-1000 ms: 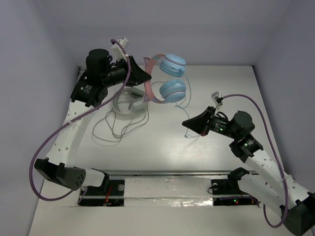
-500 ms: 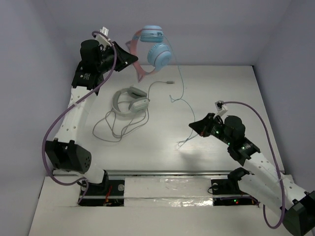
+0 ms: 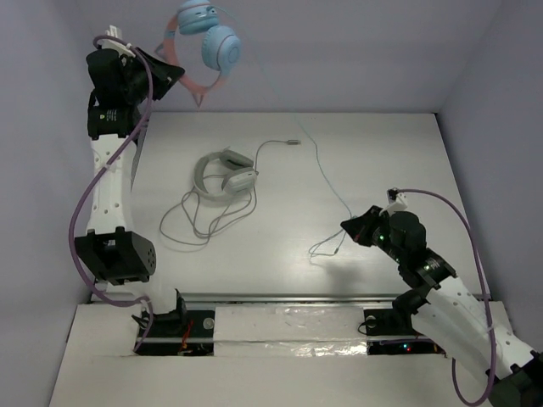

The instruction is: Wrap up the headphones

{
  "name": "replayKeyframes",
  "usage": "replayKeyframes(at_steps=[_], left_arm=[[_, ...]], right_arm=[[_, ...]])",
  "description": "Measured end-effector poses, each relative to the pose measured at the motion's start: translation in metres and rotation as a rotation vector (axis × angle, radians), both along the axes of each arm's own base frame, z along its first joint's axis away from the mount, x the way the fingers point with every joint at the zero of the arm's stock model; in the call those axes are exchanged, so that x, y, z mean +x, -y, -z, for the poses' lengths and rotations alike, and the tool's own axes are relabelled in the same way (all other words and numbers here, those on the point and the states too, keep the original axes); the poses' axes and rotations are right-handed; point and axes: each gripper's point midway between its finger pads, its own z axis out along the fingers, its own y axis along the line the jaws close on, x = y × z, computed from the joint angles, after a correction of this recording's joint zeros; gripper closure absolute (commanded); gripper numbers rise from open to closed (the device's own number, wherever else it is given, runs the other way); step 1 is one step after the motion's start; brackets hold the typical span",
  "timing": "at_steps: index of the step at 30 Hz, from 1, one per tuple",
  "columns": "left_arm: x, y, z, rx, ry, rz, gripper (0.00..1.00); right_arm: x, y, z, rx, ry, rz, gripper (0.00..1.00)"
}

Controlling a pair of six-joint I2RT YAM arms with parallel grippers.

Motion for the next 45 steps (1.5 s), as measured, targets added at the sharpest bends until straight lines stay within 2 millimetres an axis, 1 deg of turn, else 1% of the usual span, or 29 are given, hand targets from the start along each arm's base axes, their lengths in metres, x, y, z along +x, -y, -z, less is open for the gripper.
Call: replayKeyframes(at_steps=[1,3,5,7,8,11,12,14,15,18,21,22,24,26,27,28,31,36,38,41,42,44,45], left_arm=[[0.0,-0.001,-0.007,-0.002,0.018,-0.003,1.0],[-0.001,0.0,-0.014,-0.003,0.04,0.001,1.0],[-0.001,0.0,-0.014,-0.004,0.04,0.006,1.0],[0.0,0.002,-0.009,-0.005,0.031,0.014,1.0],[-0.001,0.003,-0.005,-0.005,0.028,0.018,1.0],[-0.004,0.011,0.018,-0.002,-0.012,0.019,1.0],[-0.008,0.017,0.029,0.006,-0.034,0.024,1.0],[-0.017,0.035,0.048,0.026,-0.067,0.053,1.0],[-0.023,0.046,0.058,0.039,-0.086,0.074,1.0],[-0.048,0.081,0.085,0.085,-0.129,0.152,1.0],[-0.076,0.105,0.105,0.123,-0.153,0.224,1.0],[-0.084,0.109,0.11,0.133,-0.159,0.241,1.0],[-0.098,0.113,0.116,0.151,-0.167,0.259,1.0],[-0.107,0.114,0.115,0.165,-0.164,0.27,1.0],[-0.11,0.117,0.112,0.169,-0.154,0.278,1.0],[-0.114,0.119,0.11,0.171,-0.144,0.287,1.0],[-0.125,0.127,0.104,0.169,-0.126,0.316,1.0],[-0.142,0.149,0.098,0.166,-0.107,0.394,1.0],[-0.147,0.155,0.098,0.165,-0.105,0.419,1.0],[-0.152,0.16,0.097,0.161,-0.103,0.441,1.0],[-0.152,0.161,0.097,0.16,-0.102,0.443,1.0],[-0.154,0.16,0.094,0.159,-0.101,0.444,1.0],[-0.154,0.16,0.093,0.159,-0.1,0.444,1.0]], right_arm=[[-0.001,0.002,0.004,-0.004,-0.012,0.008,1.0],[-0.004,0.005,0.003,-0.003,-0.014,0.018,1.0],[-0.007,0.007,0.0,0.003,-0.005,0.022,1.0],[-0.009,0.008,-0.002,0.006,0.001,0.021,0.99],[-0.01,0.008,-0.003,0.008,0.002,0.019,0.84],[-0.011,0.006,-0.008,0.006,0.012,0.002,0.48],[-0.011,0.006,-0.013,0.005,0.022,-0.004,0.33],[-0.009,0.004,-0.027,0.001,0.048,-0.016,0.23],[-0.007,0.002,-0.038,0.004,0.07,-0.024,0.19],[-0.005,-0.004,-0.076,0.024,0.161,-0.061,0.17],[-0.001,-0.014,-0.113,0.055,0.264,-0.11,0.17],[-0.001,-0.017,-0.124,0.065,0.298,-0.13,0.17],[0.0,-0.026,-0.136,0.071,0.341,-0.179,0.17],[0.003,-0.038,-0.146,0.079,0.382,-0.238,0.15],[0.004,-0.044,-0.149,0.084,0.4,-0.265,0.12],[0.005,-0.048,-0.151,0.088,0.414,-0.286,0.1],[0.017,-0.061,-0.147,0.084,0.427,-0.33,0.06],[0.039,-0.078,-0.127,0.062,0.41,-0.364,0.06],[0.047,-0.081,-0.119,0.047,0.4,-0.361,0.08],[0.056,-0.081,-0.11,0.025,0.394,-0.345,0.15],[0.057,-0.081,-0.109,0.025,0.401,-0.342,0.23],[0.055,-0.08,-0.108,0.034,0.417,-0.342,0.29],[0.054,-0.081,-0.107,0.044,0.427,-0.343,0.42]])
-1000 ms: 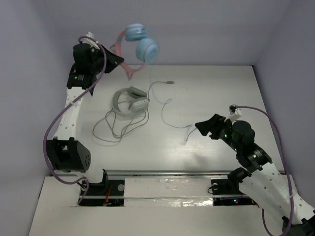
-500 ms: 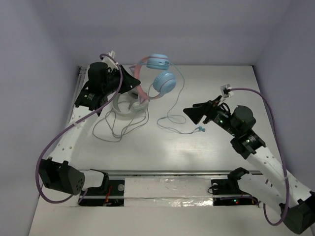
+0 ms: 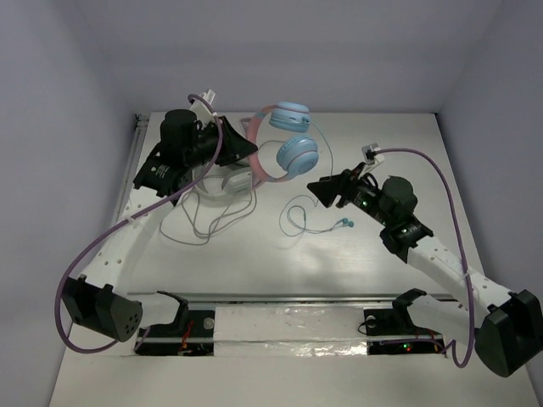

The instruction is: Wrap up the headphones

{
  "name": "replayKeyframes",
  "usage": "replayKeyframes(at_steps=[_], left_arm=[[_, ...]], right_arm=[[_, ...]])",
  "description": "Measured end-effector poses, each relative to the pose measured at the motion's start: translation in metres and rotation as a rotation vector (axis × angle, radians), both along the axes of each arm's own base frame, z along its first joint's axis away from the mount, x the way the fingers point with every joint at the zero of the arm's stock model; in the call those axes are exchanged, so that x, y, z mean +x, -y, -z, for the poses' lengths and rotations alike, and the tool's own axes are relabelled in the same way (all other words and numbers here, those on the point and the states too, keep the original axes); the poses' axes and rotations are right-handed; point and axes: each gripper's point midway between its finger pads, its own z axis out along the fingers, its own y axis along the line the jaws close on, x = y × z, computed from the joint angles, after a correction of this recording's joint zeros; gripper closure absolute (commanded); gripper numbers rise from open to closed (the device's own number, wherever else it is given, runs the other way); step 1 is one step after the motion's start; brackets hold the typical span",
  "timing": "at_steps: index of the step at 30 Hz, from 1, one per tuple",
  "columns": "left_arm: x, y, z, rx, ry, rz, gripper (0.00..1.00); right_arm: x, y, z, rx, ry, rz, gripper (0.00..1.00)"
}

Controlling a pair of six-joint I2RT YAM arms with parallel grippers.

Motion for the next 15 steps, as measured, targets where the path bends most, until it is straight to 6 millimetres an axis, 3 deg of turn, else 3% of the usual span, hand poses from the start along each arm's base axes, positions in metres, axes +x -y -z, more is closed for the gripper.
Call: replayKeyframes(at_steps=[2,3,6,11,15], left_arm=[[-0.001,0.001,-0.005,-0.005,0.007,0.005,1.0],[-0.001,0.001,-0.007,-0.008,0.012,0.006,1.0],[-0.003,0.002,-0.012,-0.016,0.018,0.016,1.0],[-0.003,0.0,-0.012,-0.005,0.02,0.007,1.0],[0.003,-0.009,-0.008,0.045,0.038,-0.041,1.0]], right_arm=[[-0.002,-0.001,0.002,0.02,0.009,-0.008,0.52],[-0.004,-0.001,0.004,0.03,0.007,-0.012,0.64],[-0.008,-0.001,0.007,0.049,0.005,-0.021,0.86],[-0.024,0.007,-0.019,0.085,0.062,-0.026,0.99],[-0.044,0.019,-0.049,0.09,0.107,-0.023,1.0]])
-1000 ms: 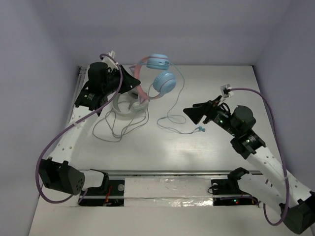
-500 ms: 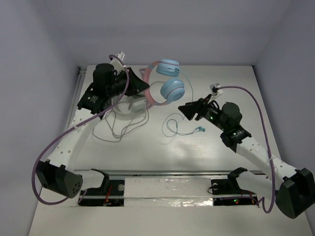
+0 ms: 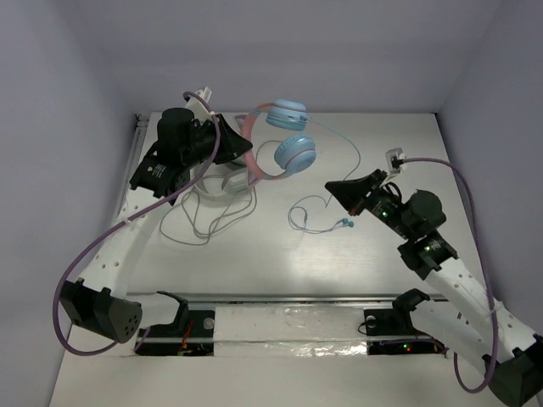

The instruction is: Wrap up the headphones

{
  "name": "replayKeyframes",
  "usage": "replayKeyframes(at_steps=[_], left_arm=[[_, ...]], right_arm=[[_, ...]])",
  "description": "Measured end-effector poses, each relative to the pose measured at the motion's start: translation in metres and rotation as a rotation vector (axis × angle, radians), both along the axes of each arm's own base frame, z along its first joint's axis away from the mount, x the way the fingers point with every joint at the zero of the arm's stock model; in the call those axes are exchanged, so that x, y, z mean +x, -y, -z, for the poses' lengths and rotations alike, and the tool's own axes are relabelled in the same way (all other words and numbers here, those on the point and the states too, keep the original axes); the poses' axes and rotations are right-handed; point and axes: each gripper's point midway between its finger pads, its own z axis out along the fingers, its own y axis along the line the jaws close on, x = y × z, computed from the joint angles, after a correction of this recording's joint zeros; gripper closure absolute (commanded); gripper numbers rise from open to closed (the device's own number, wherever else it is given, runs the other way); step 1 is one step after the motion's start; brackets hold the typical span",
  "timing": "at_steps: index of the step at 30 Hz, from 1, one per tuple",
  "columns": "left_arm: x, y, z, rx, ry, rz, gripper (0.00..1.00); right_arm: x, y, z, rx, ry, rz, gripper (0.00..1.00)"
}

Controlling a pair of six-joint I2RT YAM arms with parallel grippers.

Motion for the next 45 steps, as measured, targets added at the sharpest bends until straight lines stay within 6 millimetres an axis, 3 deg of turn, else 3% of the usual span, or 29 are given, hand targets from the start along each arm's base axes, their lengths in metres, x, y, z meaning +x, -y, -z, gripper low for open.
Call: replayKeyframes(at_steps=[5,11,16,21,23,27,32,36,40,45], left_arm=[[0.001,-0.008,0.01,0.043,0.005,-0.027,1.0],[-0.023,0.002,0.045,0.027,-0.084,0.076,1.0],[-0.044,0.017,0.059,-0.057,-0.159,0.172,1.0],[-0.054,0.034,0.043,-0.166,-0.161,0.253,1.0],[-0.058,0.043,0.029,-0.237,-0.142,0.293,1.0],[-0.067,0.06,0.021,-0.345,-0.163,0.336,1.0],[-0.068,0.076,0.014,-0.441,-0.18,0.34,1.0],[-0.065,0.086,0.002,-0.508,-0.16,0.326,1.0],[-0.063,0.089,-0.011,-0.548,-0.125,0.311,1.0],[-0.056,0.089,-0.013,-0.556,-0.11,0.269,1.0]], right_arm=[[0.002,0.018,-0.037,-0.024,0.028,0.099,1.0],[0.046,0.031,-0.046,-0.104,-0.003,0.282,1.0],[0.09,0.014,-0.002,-0.191,-0.101,0.306,1.0],[0.112,-0.01,0.055,-0.263,-0.22,0.241,1.0],[0.113,-0.018,0.062,-0.257,-0.231,0.201,1.0],[0.105,-0.037,0.048,-0.177,-0.185,0.095,0.99],[0.086,-0.055,0.041,-0.071,-0.149,-0.039,0.85],[0.075,-0.062,0.065,-0.039,-0.199,-0.105,0.66],[0.072,-0.066,0.073,-0.016,-0.215,-0.14,0.59],[0.067,-0.068,0.067,0.023,-0.185,-0.166,0.54]])
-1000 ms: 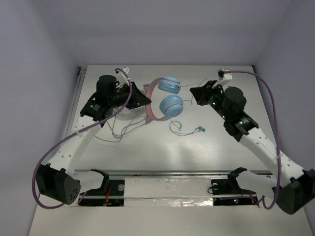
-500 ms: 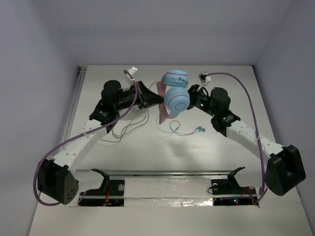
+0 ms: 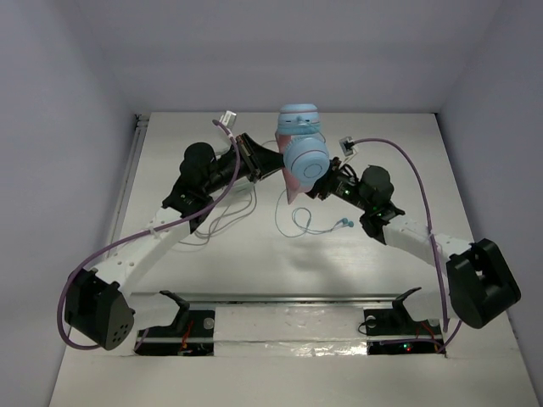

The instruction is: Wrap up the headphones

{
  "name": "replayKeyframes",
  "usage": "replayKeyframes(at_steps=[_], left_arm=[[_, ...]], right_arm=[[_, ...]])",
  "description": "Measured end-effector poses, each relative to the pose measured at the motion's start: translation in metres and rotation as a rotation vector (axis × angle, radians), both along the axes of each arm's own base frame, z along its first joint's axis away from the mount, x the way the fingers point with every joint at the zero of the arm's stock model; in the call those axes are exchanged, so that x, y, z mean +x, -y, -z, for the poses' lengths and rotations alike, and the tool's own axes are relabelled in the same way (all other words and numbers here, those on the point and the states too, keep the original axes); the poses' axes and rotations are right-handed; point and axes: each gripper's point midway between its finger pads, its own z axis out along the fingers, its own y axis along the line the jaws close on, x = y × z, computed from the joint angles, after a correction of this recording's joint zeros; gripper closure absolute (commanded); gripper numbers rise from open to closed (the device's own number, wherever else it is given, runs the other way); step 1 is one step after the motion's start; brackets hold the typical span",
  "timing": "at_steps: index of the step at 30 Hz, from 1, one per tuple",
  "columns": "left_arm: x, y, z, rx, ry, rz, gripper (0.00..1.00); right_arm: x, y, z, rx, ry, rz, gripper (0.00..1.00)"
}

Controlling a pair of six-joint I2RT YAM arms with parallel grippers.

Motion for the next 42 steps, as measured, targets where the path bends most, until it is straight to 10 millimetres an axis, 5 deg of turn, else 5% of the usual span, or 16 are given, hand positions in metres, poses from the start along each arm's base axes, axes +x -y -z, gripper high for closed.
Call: replayKeyframes(at_steps=[8,18,24,31,37,42], left_arm=[[0.016,-0.006,-0.001,0.039,0.0,-0.094,1.0],[0.033,-0.017,0.004,0.112,0.009,-0.204,1.0],[0.055,-0.035,0.012,0.191,0.023,-0.358,1.0],[0.077,-0.084,0.029,0.363,0.035,-0.641,1.0],[0.073,-0.117,0.032,0.493,0.065,-0.807,1.0],[0.069,-0.152,0.031,0.625,0.088,-0.94,1.0]], right_arm=[[-0.001,-0.011,0.015,0.044,-0.025,-0.07,0.58],[-0.012,-0.019,0.015,0.092,-0.03,-0.121,0.99],[-0.033,-0.027,0.019,0.089,-0.069,-0.151,1.0],[-0.07,-0.032,0.016,0.01,-0.127,-0.113,1.0],[-0.098,-0.032,0.062,-0.173,-0.255,-0.059,1.0],[-0.12,-0.005,0.103,-0.328,-0.36,0.026,1.0]])
